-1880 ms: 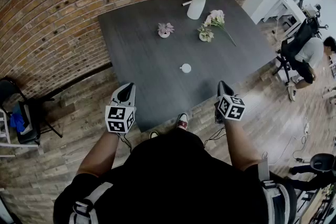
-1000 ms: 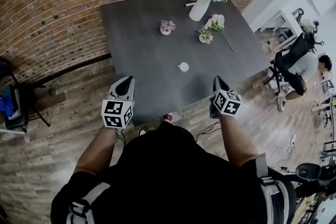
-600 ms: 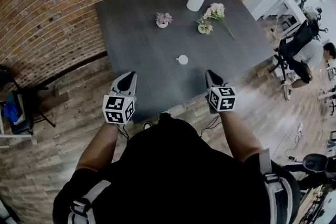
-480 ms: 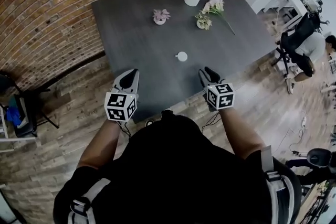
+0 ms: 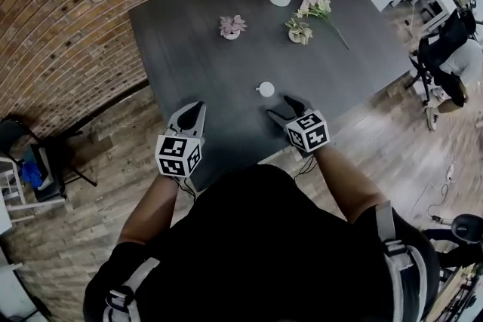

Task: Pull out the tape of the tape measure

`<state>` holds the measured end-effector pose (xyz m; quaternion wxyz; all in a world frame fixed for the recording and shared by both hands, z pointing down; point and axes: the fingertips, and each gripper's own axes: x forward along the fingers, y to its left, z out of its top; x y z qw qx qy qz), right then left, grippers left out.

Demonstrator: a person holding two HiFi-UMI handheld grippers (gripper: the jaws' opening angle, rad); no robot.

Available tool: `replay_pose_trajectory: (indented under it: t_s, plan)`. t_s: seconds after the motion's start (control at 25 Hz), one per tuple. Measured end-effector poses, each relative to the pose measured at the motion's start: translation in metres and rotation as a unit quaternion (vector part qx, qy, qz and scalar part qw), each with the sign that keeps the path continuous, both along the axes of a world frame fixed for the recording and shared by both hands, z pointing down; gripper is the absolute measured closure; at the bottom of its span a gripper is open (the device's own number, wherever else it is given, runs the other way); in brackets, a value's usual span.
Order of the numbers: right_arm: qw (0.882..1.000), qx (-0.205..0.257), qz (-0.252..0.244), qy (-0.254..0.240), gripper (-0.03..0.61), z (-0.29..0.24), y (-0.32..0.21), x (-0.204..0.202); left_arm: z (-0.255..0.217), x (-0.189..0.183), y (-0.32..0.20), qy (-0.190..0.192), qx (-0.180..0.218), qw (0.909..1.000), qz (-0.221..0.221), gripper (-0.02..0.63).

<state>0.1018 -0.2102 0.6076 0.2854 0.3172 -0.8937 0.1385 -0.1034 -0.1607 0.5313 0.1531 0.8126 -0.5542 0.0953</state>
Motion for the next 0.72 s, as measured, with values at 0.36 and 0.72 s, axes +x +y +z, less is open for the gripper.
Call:
replay_pose_trajectory:
  t_s: [0.36, 0.72]
  plan:
    - [0.997, -0.023, -0.059, 0.046, 0.278, 0.031, -0.04, -0.011, 0.009, 0.0, -0.036, 0.019, -0.014, 0.9993, -0.028, 0.604]
    - [0.994, -0.03, -0.09, 0.061, 0.285, 0.044, -0.056, -0.029, 0.012, 0.006, -0.046, 0.02, -0.023, 0.999, -0.034, 0.604]
